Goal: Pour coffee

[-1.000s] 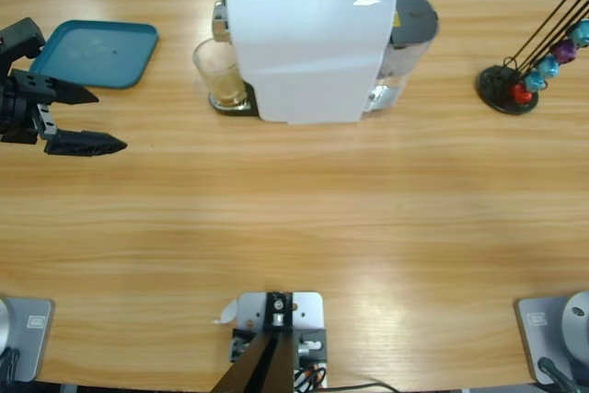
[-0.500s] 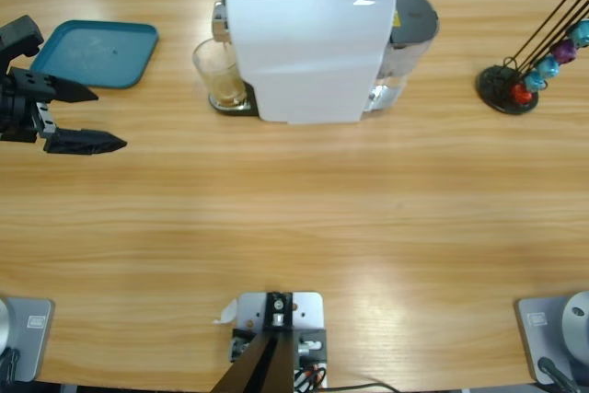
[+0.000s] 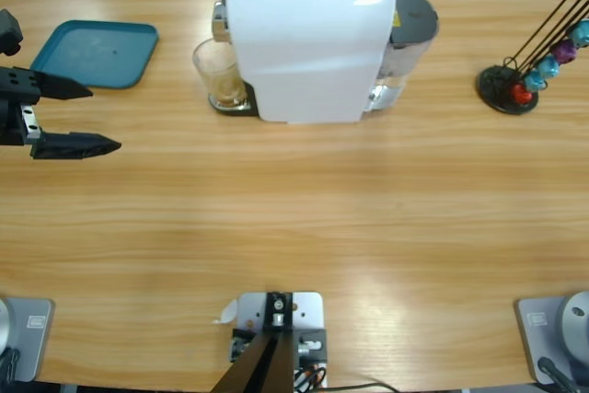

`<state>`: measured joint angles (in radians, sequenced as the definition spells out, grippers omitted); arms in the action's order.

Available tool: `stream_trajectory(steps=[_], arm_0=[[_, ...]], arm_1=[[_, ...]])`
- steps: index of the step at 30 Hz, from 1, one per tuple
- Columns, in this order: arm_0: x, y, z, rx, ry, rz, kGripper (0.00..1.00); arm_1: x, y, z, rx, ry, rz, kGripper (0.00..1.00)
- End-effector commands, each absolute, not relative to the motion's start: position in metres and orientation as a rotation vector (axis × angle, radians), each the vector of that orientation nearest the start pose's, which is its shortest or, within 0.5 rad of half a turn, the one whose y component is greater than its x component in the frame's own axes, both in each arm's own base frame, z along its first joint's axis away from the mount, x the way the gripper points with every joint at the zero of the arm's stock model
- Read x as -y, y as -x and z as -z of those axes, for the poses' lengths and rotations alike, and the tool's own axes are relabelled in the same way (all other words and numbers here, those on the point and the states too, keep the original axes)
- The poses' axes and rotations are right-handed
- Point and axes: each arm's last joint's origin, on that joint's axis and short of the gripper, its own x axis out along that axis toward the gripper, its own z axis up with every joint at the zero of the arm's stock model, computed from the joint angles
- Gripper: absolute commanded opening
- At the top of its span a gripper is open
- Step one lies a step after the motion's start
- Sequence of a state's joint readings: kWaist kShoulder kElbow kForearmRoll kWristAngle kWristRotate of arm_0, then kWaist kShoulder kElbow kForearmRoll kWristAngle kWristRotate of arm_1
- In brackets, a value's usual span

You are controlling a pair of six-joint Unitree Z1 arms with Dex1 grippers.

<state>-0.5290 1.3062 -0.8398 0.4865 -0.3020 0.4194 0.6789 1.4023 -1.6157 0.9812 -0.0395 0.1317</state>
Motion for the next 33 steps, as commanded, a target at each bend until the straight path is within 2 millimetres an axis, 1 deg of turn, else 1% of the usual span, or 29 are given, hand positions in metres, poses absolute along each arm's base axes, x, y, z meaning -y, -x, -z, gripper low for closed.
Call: stream_trajectory(steps=[1,2,3,4,8,14,17,21,25,30,33], arm_0=[[0.109,-0.154,-0.288,-0.833,-0.482,0.971,1.0],[0.109,-0.154,-0.287,-0.836,-0.483,0.97,1.0],[0.11,-0.154,-0.286,-0.841,-0.484,0.97,1.0],[0.11,-0.155,-0.284,-0.847,-0.484,0.971,1.0],[0.114,-0.161,-0.278,-0.876,-0.485,0.975,1.0],[0.118,-0.167,-0.278,-0.876,-0.483,0.98,1.0],[0.118,-0.168,-0.278,-0.87,-0.483,0.978,1.0],[0.119,-0.169,-0.277,-0.872,-0.482,0.978,1.0],[0.119,-0.169,-0.277,-0.871,-0.484,0.979,1.0],[0.12,-0.171,-0.276,-0.863,-0.484,0.978,1.0],[0.12,-0.172,-0.274,-0.866,-0.484,0.98,1.0]], arm_1=[[-0.208,-0.265,-0.445,-0.862,0.186,-0.546,0.692],[-0.212,-0.276,-0.442,-0.882,0.186,-0.535,0.309],[-0.213,-0.284,-0.44,-0.895,0.178,-0.535,0.04],[-0.213,-0.29,-0.437,-0.9,0.165,-0.532,0.0],[-0.213,-0.298,-0.432,-0.924,0.156,-0.453,0.0],[-0.209,-0.309,-0.424,-0.96,0.136,-0.422,0.0],[-0.208,-0.314,-0.424,-0.959,0.12,-0.429,0.0],[-0.215,-0.32,-0.424,-0.962,0.102,-0.468,0.0],[-0.217,-0.323,-0.421,-0.973,0.102,-0.473,0.0],[-0.22,-0.324,-0.409,-1.015,0.121,-0.465,0.0],[-0.223,-0.325,-0.406,-1.02,0.123,-0.473,0.0]])
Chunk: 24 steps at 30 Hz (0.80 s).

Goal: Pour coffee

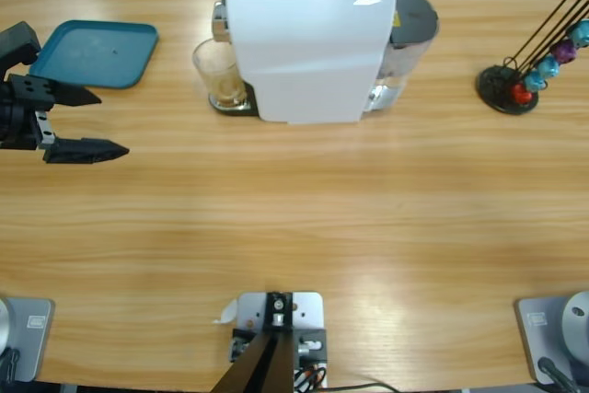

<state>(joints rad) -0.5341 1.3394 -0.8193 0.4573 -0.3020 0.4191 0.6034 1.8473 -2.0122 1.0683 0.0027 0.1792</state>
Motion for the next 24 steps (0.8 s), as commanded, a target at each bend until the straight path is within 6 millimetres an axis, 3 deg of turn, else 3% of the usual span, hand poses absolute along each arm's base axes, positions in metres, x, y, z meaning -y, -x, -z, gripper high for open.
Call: stream_trajectory(steps=[1,6,24], arm_0=[[0.12,-0.171,-0.273,-0.869,-0.484,0.979,1.0],[0.121,-0.172,-0.272,-0.869,-0.484,0.98,1.0],[0.122,-0.174,-0.268,-0.878,-0.481,0.982,1.0]], arm_1=[[-0.224,-0.325,-0.405,-1.021,0.123,-0.477,0.0],[-0.232,-0.326,-0.395,-1.053,0.138,-0.491,0.0],[-0.225,-0.326,-0.387,-1.073,0.14,-0.475,0.0]])
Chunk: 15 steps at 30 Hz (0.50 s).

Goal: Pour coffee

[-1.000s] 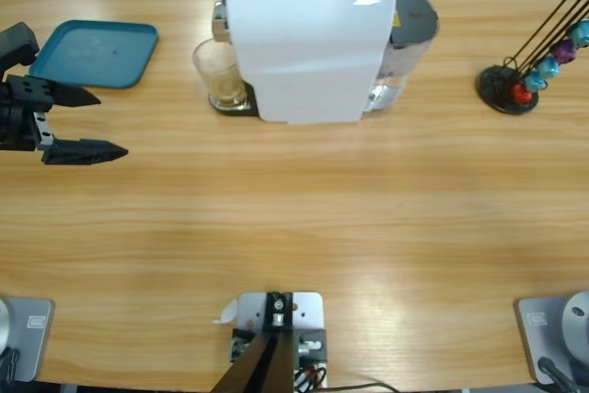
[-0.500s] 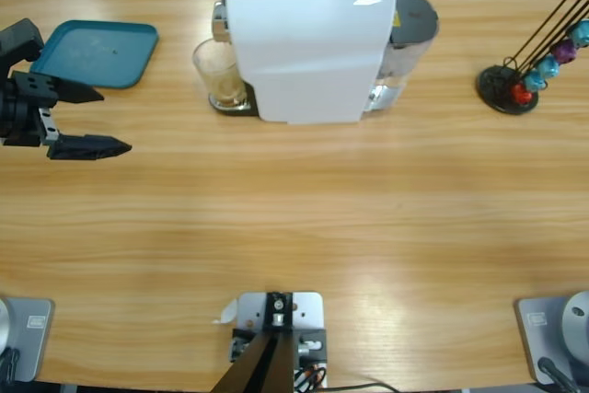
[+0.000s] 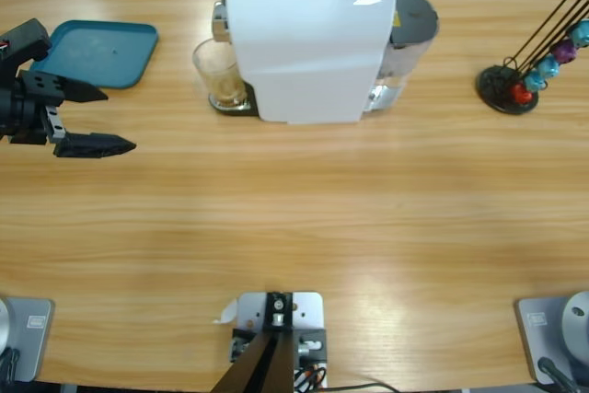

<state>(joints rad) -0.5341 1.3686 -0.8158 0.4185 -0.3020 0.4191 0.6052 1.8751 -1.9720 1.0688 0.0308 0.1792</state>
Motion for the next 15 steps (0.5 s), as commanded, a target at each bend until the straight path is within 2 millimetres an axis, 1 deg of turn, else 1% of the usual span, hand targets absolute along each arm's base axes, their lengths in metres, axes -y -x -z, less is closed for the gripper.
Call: stream_trajectory(steps=[1,5,9,15], arm_0=[[0.1218,-0.1739,-0.2677,-0.879,-0.481,0.982,1.0],[0.1217,-0.1741,-0.2669,-0.882,-0.482,0.983,1.0],[0.122,-0.1742,-0.266,-0.885,-0.482,0.983,1.0],[0.121,-0.1728,-0.2665,-0.882,-0.482,0.983,1.0]], arm_1=[[-0.2259,-0.3271,-0.3871,-1.072,0.139,-0.475,0.0],[-0.2276,-0.3285,-0.3921,-1.053,0.131,-0.484,0.0],[-0.2284,-0.3304,-0.3884,-1.06,0.137,-0.484,0.0],[-0.23,-0.3331,-0.3893,-1.053,0.136,-0.485,0.0]])
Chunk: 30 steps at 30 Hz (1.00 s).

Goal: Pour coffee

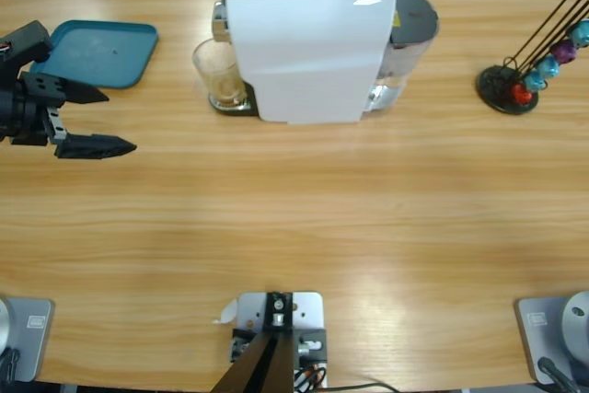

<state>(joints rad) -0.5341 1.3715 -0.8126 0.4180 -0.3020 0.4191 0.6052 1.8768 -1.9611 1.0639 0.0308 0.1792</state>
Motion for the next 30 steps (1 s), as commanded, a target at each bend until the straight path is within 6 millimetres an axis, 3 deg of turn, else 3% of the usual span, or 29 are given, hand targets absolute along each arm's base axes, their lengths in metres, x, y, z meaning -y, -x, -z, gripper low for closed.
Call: stream_trajectory(steps=[1,18,20,22,23,24,25,27,30], arm_0=[[0.121,-0.172,-0.266,-0.882,-0.482,0.983,1.0],[0.115,-0.164,-0.264,-0.879,-0.479,0.979,1.0],[0.115,-0.164,-0.264,-0.873,-0.478,0.978,1.0],[0.115,-0.164,-0.266,-0.861,-0.478,0.977,1.0],[0.115,-0.164,-0.266,-0.858,-0.478,0.976,1.0],[0.115,-0.164,-0.266,-0.857,-0.478,0.976,1.0],[0.115,-0.164,-0.266,-0.856,-0.478,0.977,1.0],[0.115,-0.164,-0.269,-0.843,-0.477,0.977,1.0],[0.115,-0.164,-0.274,-0.822,-0.475,0.973,1.0]], arm_1=[[-0.23,-0.333,-0.389,-1.055,0.139,-0.485,0.0],[-0.228,-0.33,-0.362,-1.137,0.146,-0.486,0.0],[-0.224,-0.326,-0.379,-1.087,0.139,-0.49,0.0],[-0.216,-0.309,-0.421,-0.962,0.158,-0.544,0.0],[-0.211,-0.296,-0.447,-0.894,0.163,-0.572,0.043],[-0.203,-0.278,-0.472,-0.824,0.15,-0.593,0.76],[-0.196,-0.264,-0.486,-0.782,0.143,-0.603,0.986],[-0.184,-0.241,-0.497,-0.754,0.141,-0.618,1.0],[-0.175,-0.225,-0.48,-0.811,0.15,-0.615,1.0]])
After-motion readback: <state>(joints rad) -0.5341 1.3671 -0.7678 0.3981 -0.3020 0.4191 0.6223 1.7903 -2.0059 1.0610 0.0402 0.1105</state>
